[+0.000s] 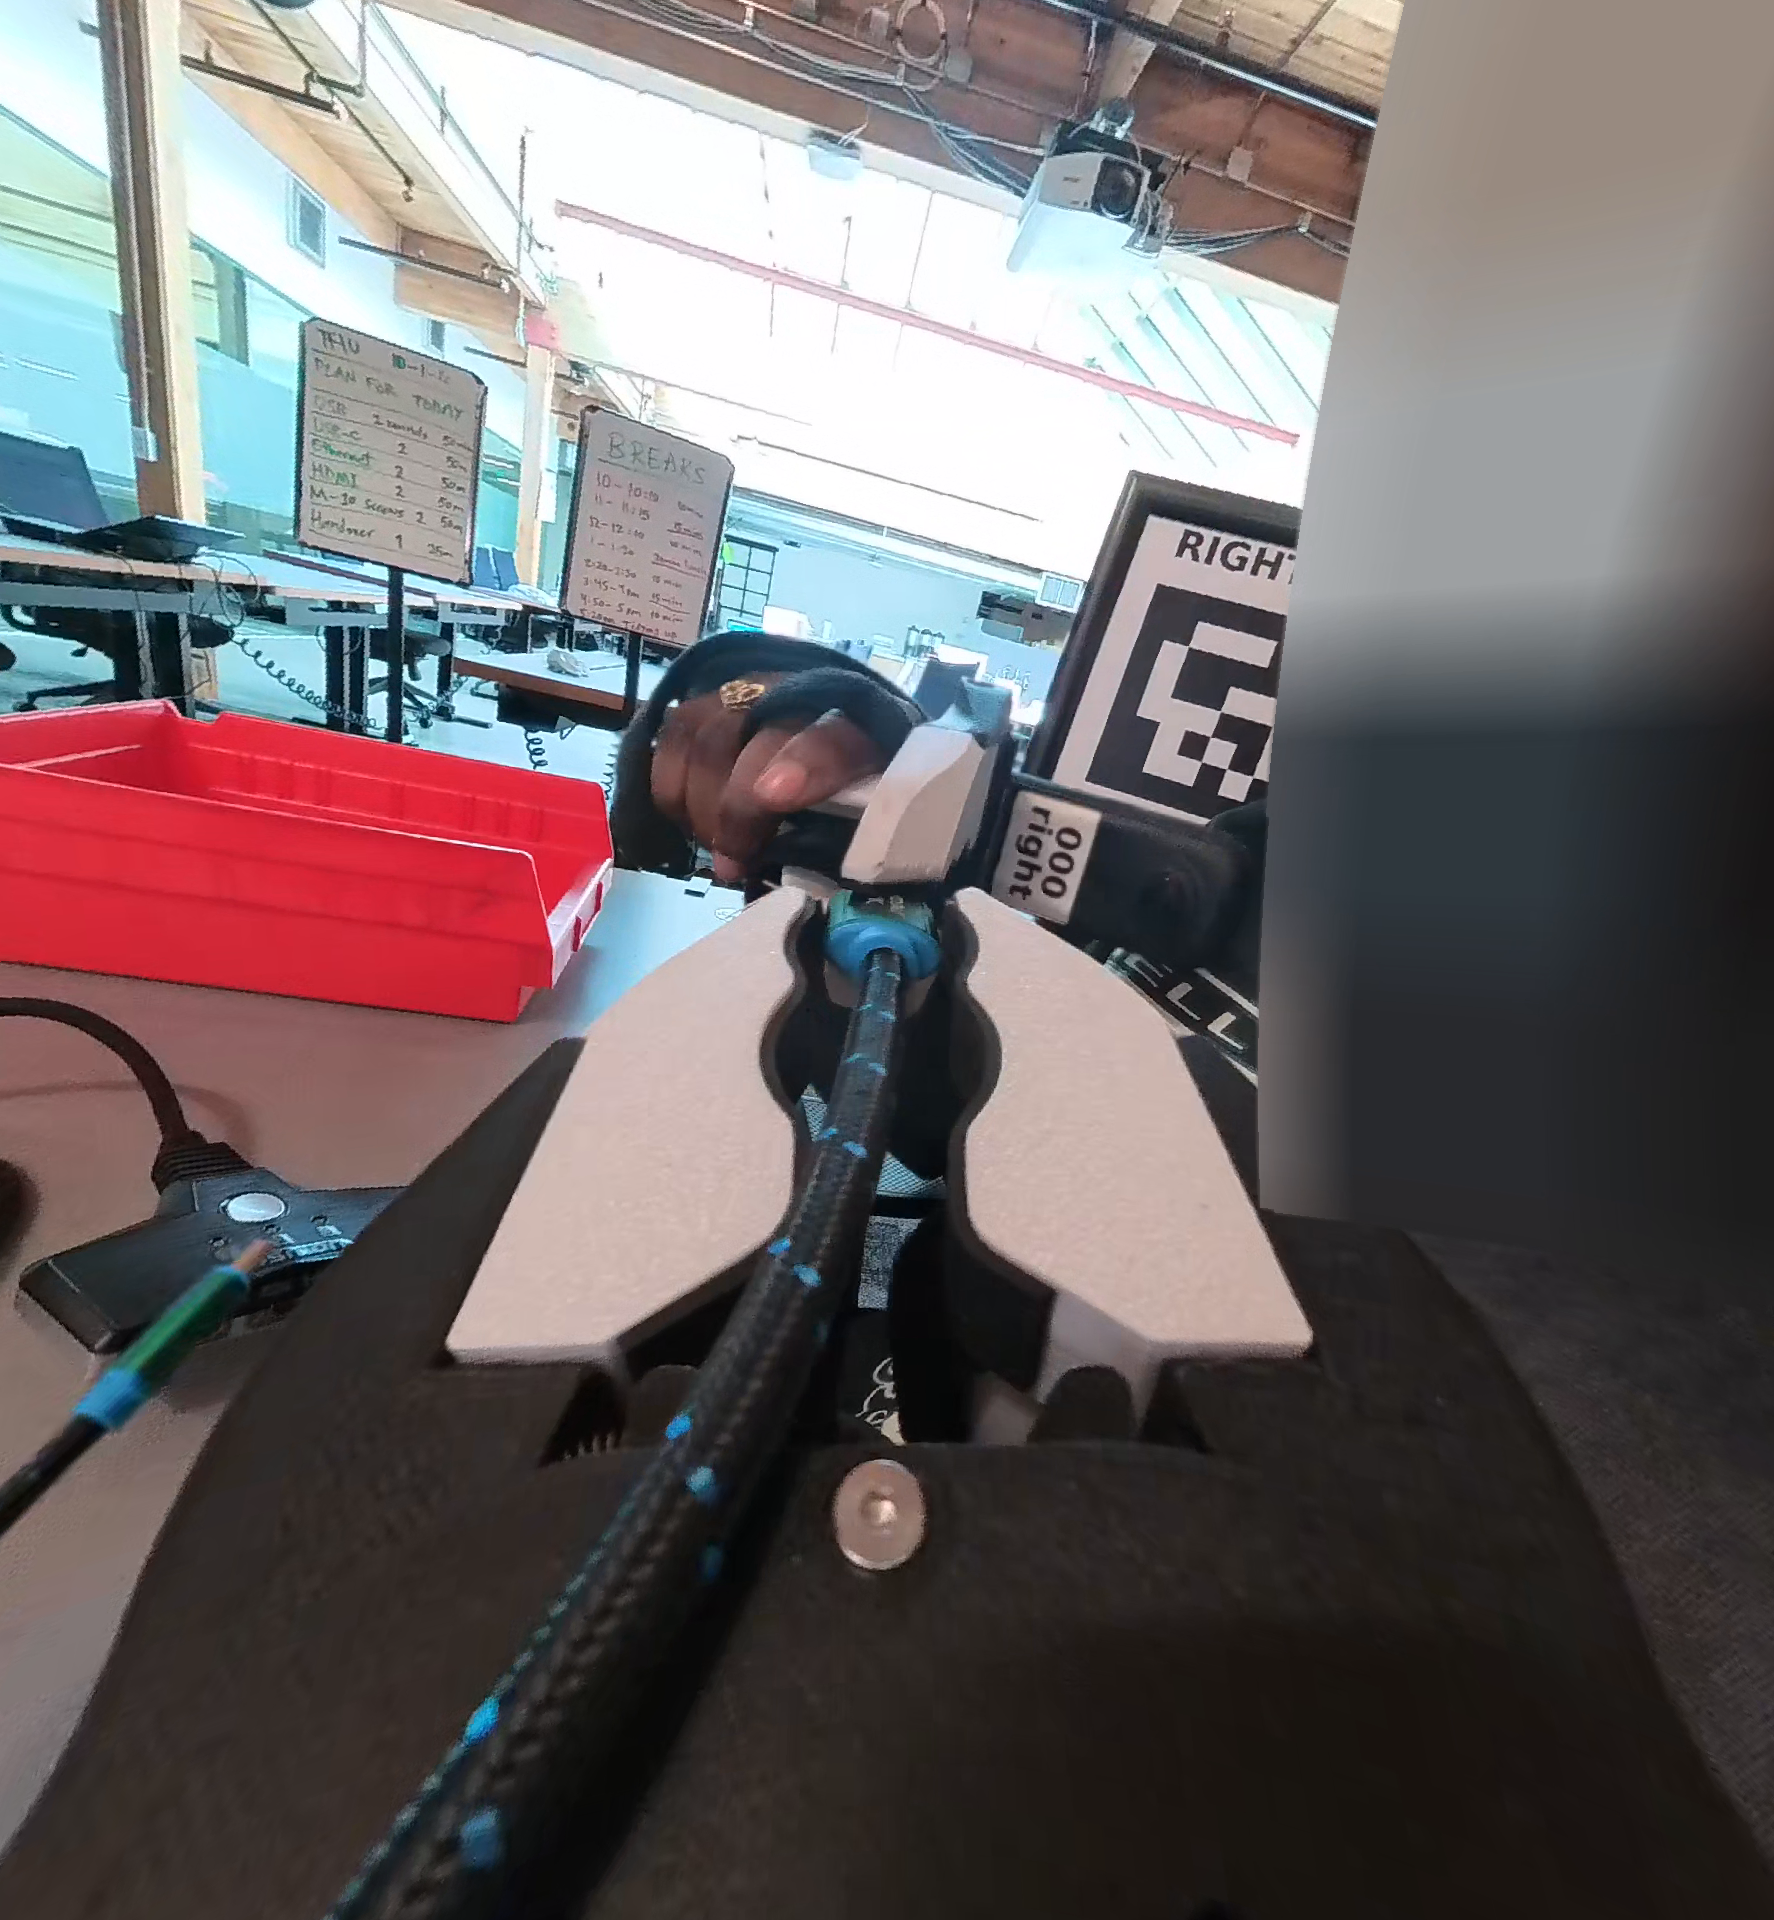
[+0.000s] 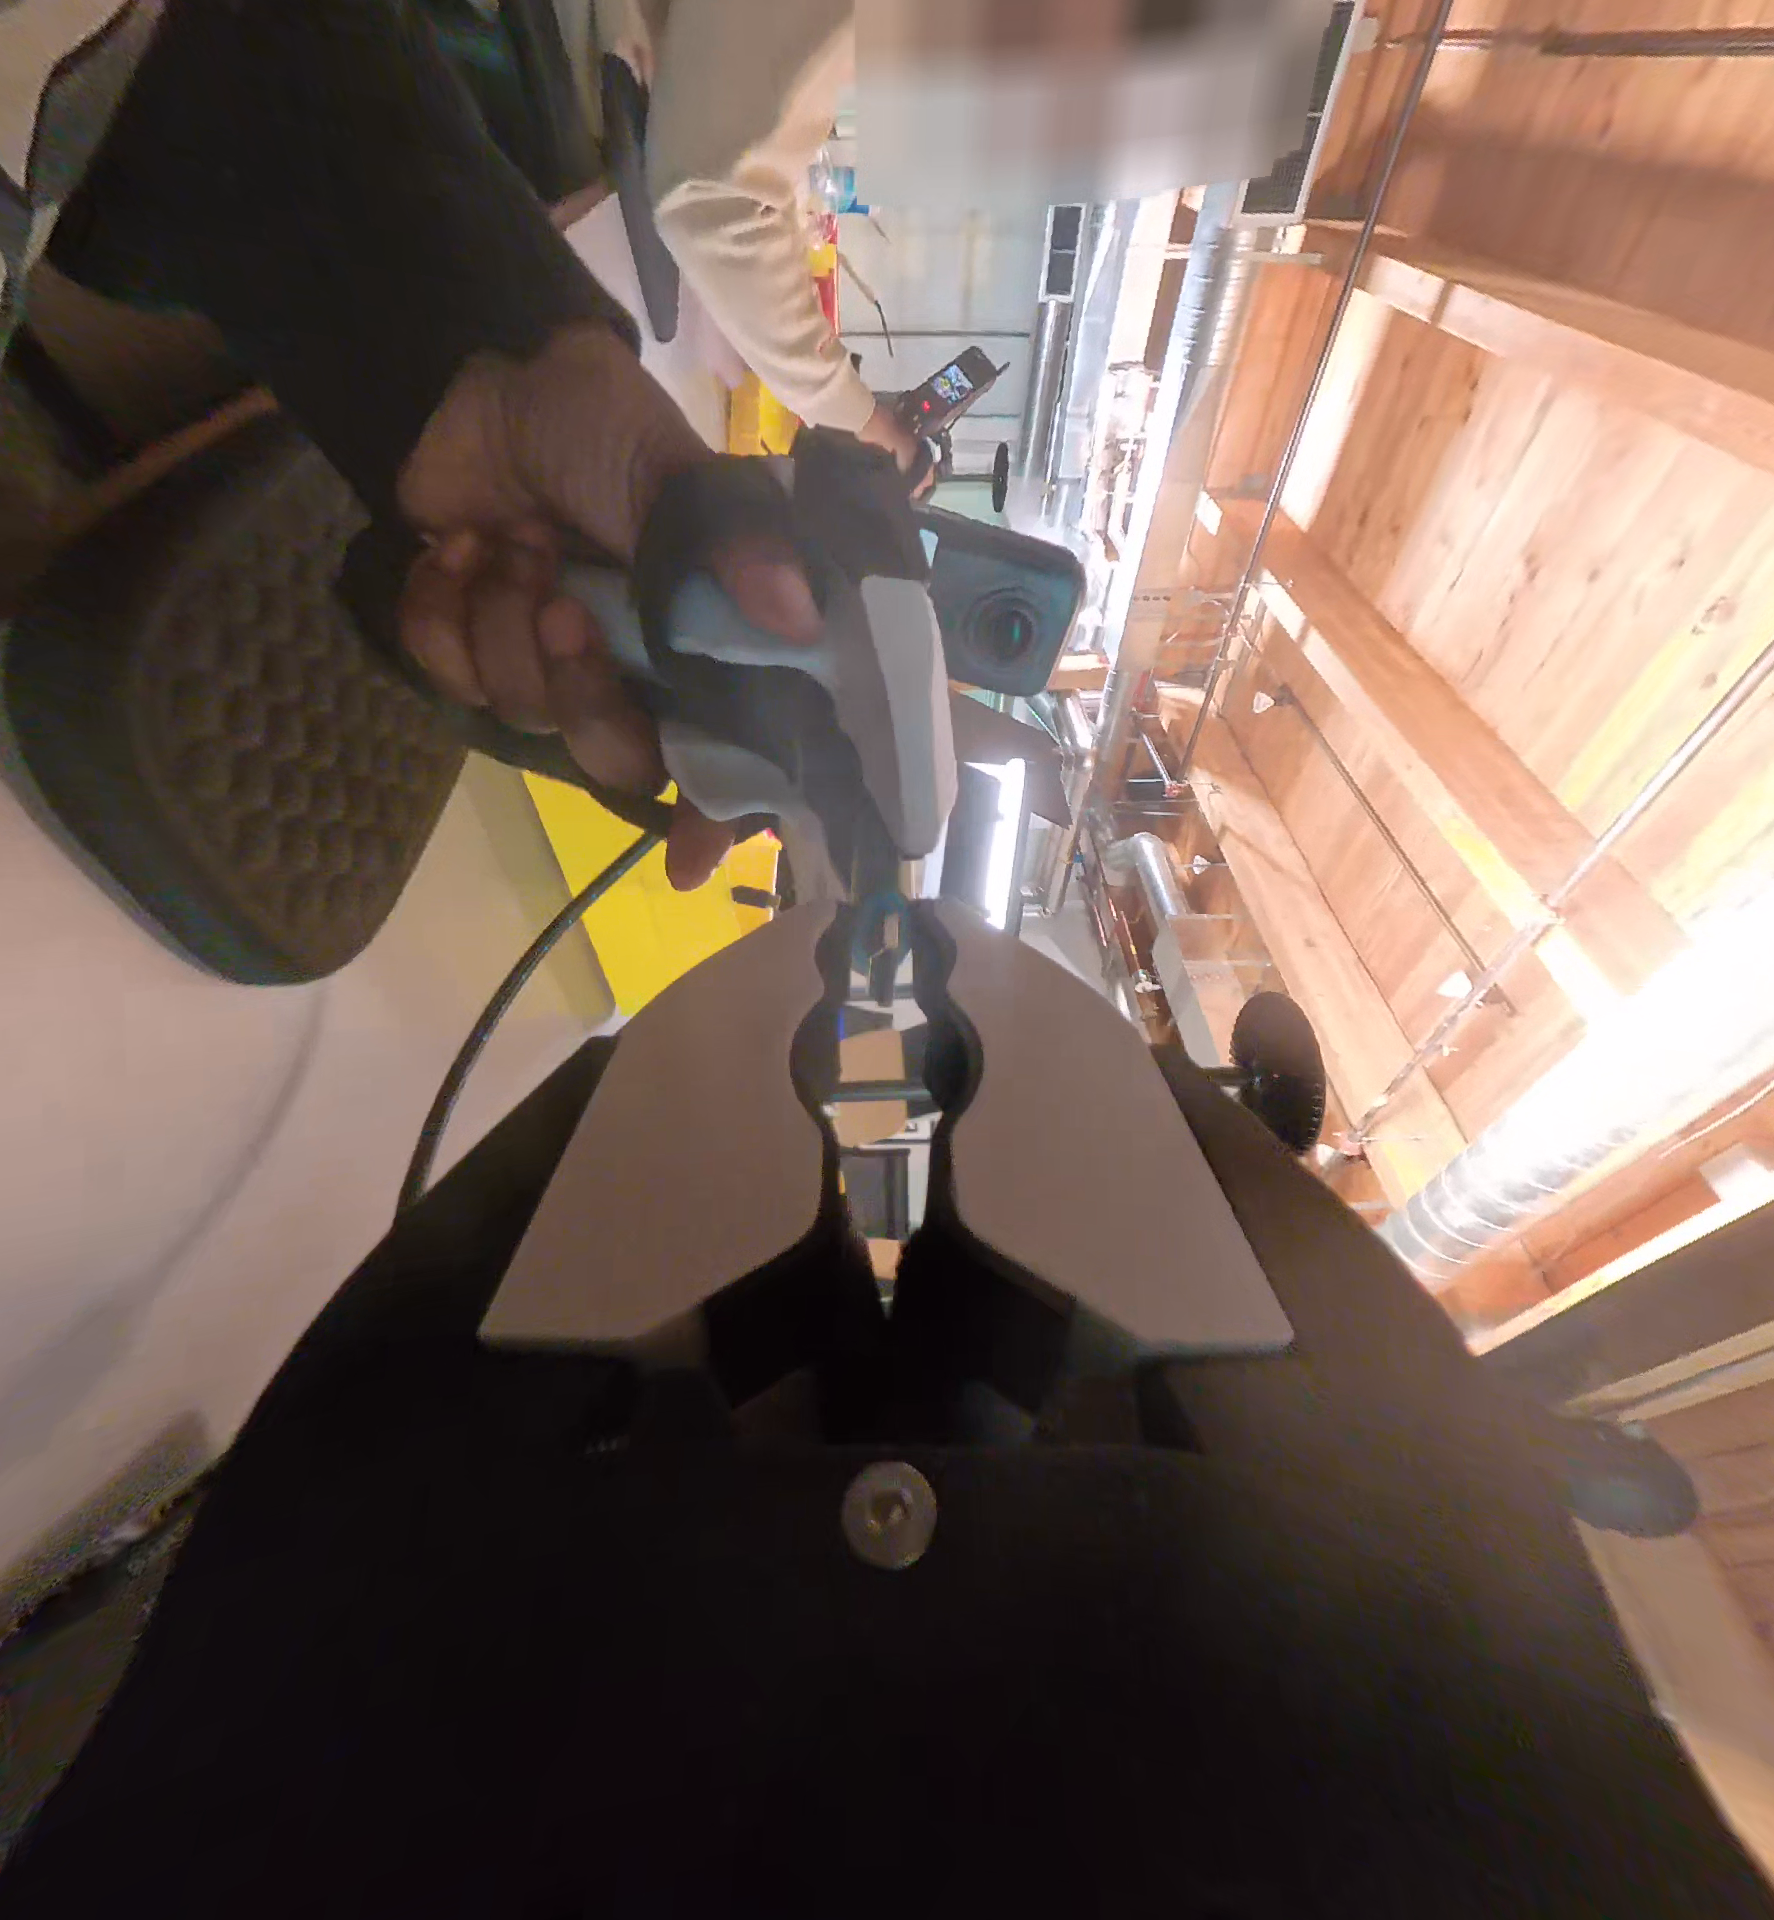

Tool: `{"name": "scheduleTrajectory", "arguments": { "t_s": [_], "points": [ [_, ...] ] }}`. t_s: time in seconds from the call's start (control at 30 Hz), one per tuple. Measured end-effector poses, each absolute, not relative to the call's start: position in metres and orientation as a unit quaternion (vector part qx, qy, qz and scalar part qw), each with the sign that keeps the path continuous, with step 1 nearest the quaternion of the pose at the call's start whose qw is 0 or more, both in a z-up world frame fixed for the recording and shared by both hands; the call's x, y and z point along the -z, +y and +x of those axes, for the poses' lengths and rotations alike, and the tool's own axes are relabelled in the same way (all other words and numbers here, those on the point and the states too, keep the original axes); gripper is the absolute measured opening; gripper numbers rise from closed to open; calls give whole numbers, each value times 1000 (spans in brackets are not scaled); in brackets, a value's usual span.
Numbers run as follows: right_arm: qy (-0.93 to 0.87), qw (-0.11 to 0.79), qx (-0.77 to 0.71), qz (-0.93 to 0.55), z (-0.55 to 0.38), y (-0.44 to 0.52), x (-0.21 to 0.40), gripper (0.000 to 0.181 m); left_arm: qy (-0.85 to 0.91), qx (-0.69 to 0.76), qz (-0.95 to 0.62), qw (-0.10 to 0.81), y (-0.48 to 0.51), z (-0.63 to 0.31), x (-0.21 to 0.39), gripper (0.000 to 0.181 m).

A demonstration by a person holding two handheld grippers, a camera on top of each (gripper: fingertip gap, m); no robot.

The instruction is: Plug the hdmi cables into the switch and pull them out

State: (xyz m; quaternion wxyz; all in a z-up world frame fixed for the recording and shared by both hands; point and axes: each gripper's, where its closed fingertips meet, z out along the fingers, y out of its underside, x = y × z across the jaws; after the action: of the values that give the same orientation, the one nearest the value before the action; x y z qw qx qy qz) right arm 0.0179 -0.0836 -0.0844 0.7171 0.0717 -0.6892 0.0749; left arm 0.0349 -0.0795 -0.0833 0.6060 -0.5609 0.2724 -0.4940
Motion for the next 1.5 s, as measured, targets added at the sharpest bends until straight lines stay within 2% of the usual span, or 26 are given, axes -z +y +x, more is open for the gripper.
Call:
{"name": "scheduleTrajectory", "arguments": {
  "t_s": [0.03, 0.2, 0.23, 0.27, 0.3, 0.43, 0.63, 0.73, 0.83, 1.0, 1.03, 1.07, 1.17, 1.37, 1.5],
  "points": [
    [-689, 716, -89, 68, 18, -84, 84, 12, 274, 496, -559, 605, -80, 35, 83, 21],
    [-701, 692, -171, -4, 17, -76, 85, 12, 274, 457, -555, 639, -75, 33, 82, 21],
    [-705, 679, -200, -50, 18, -67, 84, 20, 269, 435, -551, 659, -73, 28, 79, 21],
    [-707, 660, -235, -95, 20, -56, 82, 37, 261, 411, -546, 681, -71, 20, 75, 21],
    [-708, 634, -274, -148, 23, -43, 82, 47, 253, 378, -546, 704, -69, 11, 72, 21],
    [-756, 444, -334, -345, 36, 12, 126, 67, 245, 239, -559, 755, -63, -17, 72, 21],
    [-897, 298, -53, -323, 41, 66, 201, 55, 241, 241, -555, 759, -63, -23, 78, 21],
    [-934, 236, 30, -266, 37, 93, 224, 52, 242, 252, -555, 755, -62, -21, 83, 21],
    [-952, 177, 61, -243, 36, 125, 246, 55, 245, 257, -553, 754, -62, -20, 85, 21],
    [-974, 97, 8, -202, 32, 122, 272, 61, 250, 267, -548, 752, -64, -21, 87, 21],
    [-976, 77, -10, -202, 33, 118, 274, 54, 250, 269, -548, 752, -64, -21, 88, 21],
    [-974, 72, -27, -212, 30, 116, 275, 41, 250, 271, -548, 751, -64, -21, 88, 21],
    [-961, 62, -94, -254, 30, 100, 270, 38, 245, 269, -549, 753, -63, -25, 90, 21],
    [-857, 197, -332, -343, 15, 42, 195, 37, 249, 224, -572, 749, -54, -32, 105, 21],
    [-824, 255, -362, -353, 22, 11, 194, 37, 277, 228, -574, 736, -55, -21, 111, 21]
  ]
}}
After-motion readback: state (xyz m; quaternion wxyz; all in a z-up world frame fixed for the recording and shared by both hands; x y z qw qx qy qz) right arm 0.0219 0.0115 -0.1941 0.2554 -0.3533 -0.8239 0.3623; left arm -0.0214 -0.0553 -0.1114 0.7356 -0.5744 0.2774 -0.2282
